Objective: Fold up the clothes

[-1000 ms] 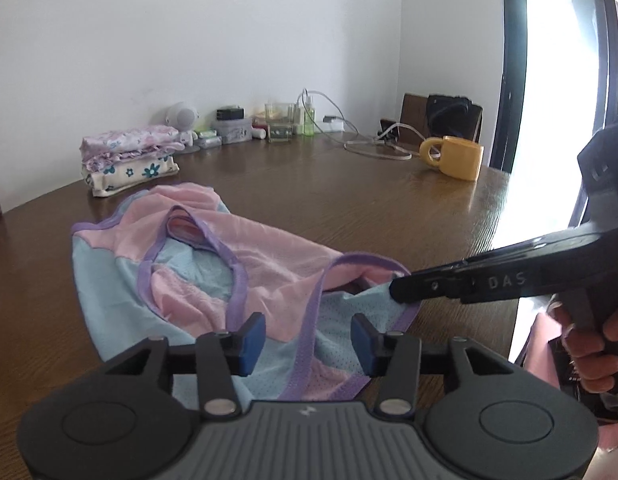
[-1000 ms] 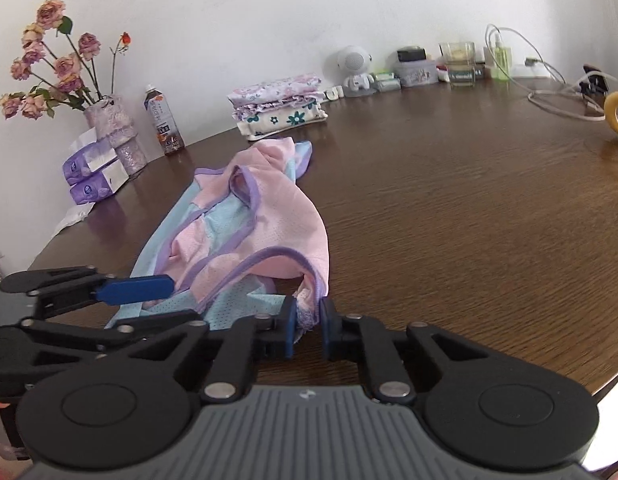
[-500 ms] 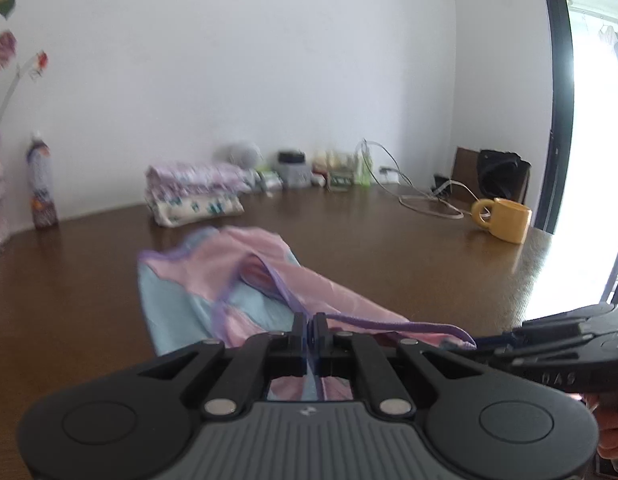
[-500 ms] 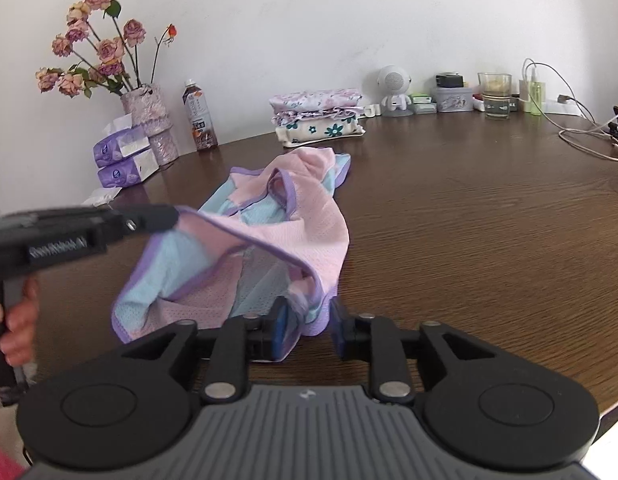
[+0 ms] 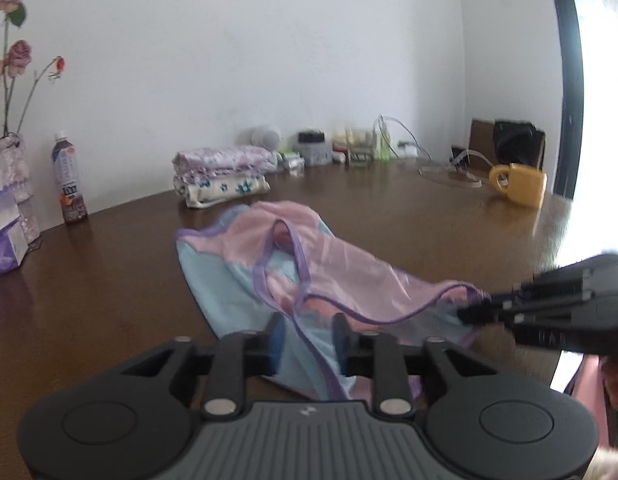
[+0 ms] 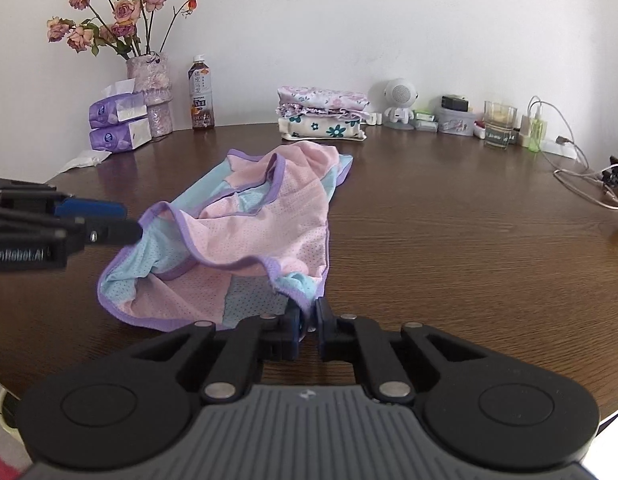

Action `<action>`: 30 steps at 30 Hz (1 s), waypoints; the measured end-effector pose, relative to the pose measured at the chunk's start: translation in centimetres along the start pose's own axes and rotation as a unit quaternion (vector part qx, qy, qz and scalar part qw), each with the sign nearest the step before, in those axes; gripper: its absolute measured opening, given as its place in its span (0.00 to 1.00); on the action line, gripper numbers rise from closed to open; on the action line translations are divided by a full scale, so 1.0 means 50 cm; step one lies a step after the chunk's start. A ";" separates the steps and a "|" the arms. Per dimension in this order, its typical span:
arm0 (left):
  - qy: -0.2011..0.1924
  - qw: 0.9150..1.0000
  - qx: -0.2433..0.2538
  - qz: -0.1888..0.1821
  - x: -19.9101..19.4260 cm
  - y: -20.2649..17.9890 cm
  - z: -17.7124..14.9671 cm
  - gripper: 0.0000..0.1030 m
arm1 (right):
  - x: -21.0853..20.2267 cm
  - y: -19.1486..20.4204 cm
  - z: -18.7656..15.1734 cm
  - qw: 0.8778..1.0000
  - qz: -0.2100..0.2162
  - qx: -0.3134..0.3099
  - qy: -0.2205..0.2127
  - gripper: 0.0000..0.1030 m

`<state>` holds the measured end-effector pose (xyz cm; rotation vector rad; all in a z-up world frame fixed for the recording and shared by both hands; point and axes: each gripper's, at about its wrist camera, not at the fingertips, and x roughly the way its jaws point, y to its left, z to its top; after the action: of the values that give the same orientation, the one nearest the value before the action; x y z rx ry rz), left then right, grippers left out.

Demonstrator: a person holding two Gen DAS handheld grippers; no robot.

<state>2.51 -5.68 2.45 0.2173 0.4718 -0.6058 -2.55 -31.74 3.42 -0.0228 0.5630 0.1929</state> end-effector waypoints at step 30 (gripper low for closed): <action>-0.012 1.000 -0.012 0.001 0.034 0.027 0.008 0.02 | -0.007 -0.047 -0.015 0.997 -0.060 0.041 -0.011 0.08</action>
<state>4.68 -5.56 2.04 0.1874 0.4562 -0.6002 -2.80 -34.15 2.87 0.0256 0.5452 0.0523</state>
